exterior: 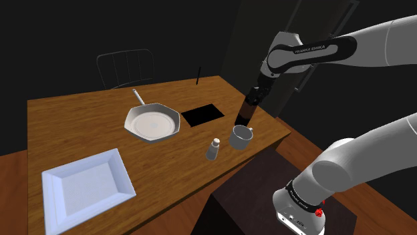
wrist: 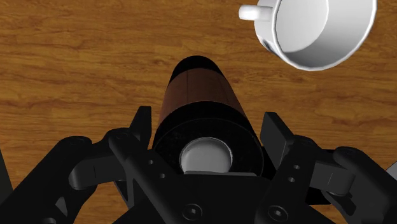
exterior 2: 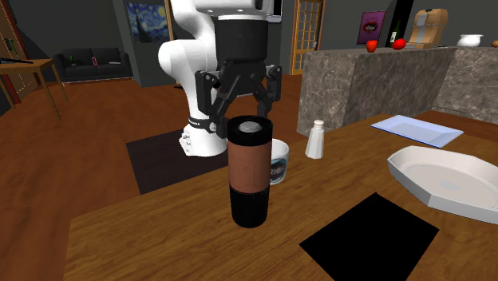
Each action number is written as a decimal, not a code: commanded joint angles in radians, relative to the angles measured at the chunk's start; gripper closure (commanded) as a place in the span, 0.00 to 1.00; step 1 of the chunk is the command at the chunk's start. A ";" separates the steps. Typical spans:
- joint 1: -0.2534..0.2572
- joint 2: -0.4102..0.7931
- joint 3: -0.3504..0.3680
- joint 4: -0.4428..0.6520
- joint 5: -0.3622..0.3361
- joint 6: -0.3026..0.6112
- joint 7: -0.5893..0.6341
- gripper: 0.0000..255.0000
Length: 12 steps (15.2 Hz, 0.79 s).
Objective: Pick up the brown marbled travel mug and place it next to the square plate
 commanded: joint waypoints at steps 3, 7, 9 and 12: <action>0.000 -0.006 0.001 0.008 0.000 -0.015 0.001 1.00; 0.000 -0.028 0.005 0.044 -0.001 -0.073 0.002 1.00; 0.000 -0.038 0.007 0.064 -0.001 -0.102 0.003 1.00; 0.000 -0.051 0.010 0.094 -0.001 -0.145 0.004 1.00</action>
